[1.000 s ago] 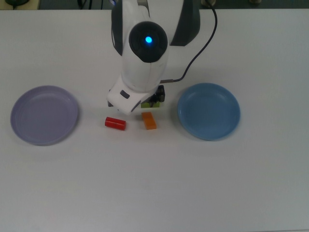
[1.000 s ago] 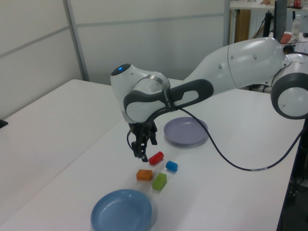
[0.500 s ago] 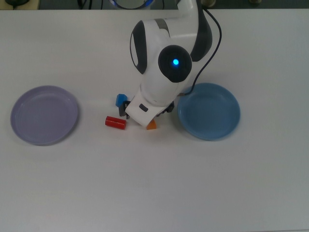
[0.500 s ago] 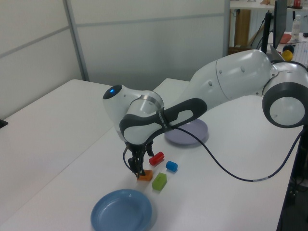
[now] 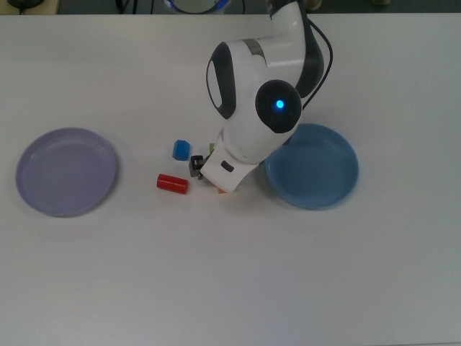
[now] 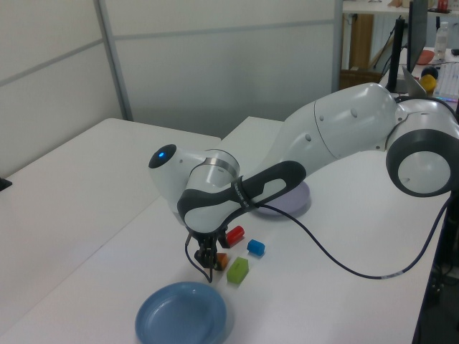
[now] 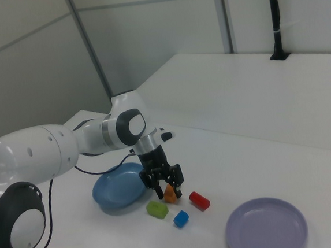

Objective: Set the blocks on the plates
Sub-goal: 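Close the gripper on the orange block, then carry the orange block onto the light blue plate and release, then raise the gripper and move it over the green block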

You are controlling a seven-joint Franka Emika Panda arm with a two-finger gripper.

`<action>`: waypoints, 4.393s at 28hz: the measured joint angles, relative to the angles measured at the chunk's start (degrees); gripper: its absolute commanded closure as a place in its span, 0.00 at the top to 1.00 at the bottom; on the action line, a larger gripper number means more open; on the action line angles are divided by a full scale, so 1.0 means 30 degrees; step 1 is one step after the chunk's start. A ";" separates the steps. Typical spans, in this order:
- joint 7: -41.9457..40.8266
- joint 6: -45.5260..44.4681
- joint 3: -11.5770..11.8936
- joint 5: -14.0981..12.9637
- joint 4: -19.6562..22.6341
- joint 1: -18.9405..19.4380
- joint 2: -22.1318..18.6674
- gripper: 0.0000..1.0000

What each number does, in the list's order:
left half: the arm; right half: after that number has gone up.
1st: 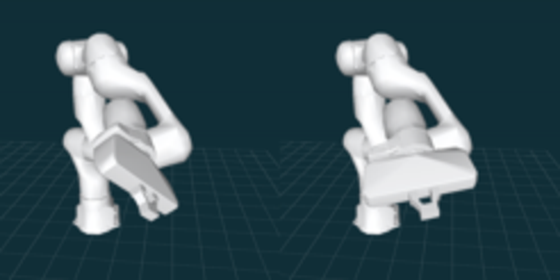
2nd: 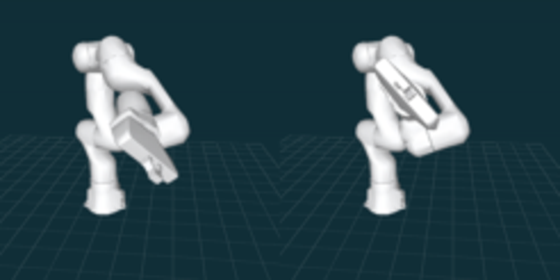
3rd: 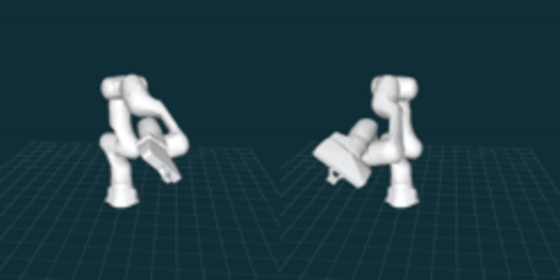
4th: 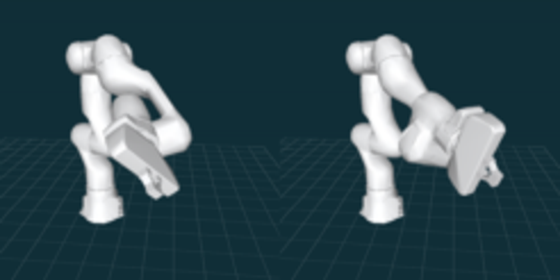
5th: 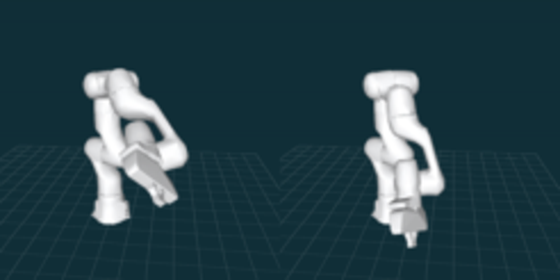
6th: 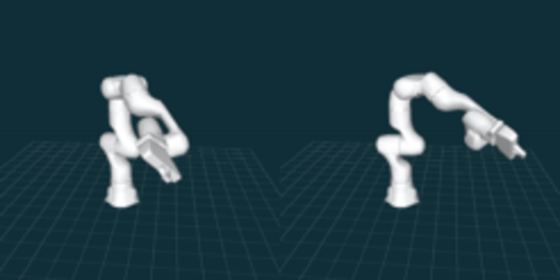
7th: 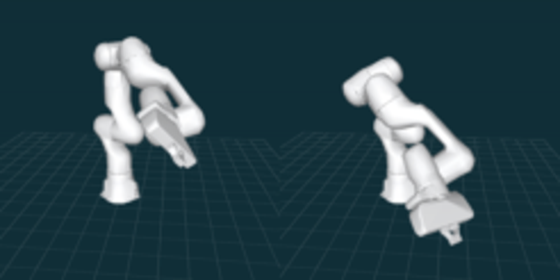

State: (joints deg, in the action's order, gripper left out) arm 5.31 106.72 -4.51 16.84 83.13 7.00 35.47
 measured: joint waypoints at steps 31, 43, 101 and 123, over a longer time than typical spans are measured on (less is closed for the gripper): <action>0.0155 -0.0123 -0.0108 -0.0048 -0.0149 0.0156 -0.1674 0.00; 0.1495 -0.0175 -0.0367 -0.0065 -0.0034 0.3245 -0.1639 0.02; 0.1659 -0.2114 0.0149 -0.0812 0.0956 -0.0016 -0.1349 1.00; 0.1656 -0.2140 -0.0053 -0.0813 0.1158 0.0284 -0.1250 1.00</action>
State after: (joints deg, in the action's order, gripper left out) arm 10.27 100.30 -4.67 14.40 86.60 7.85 31.73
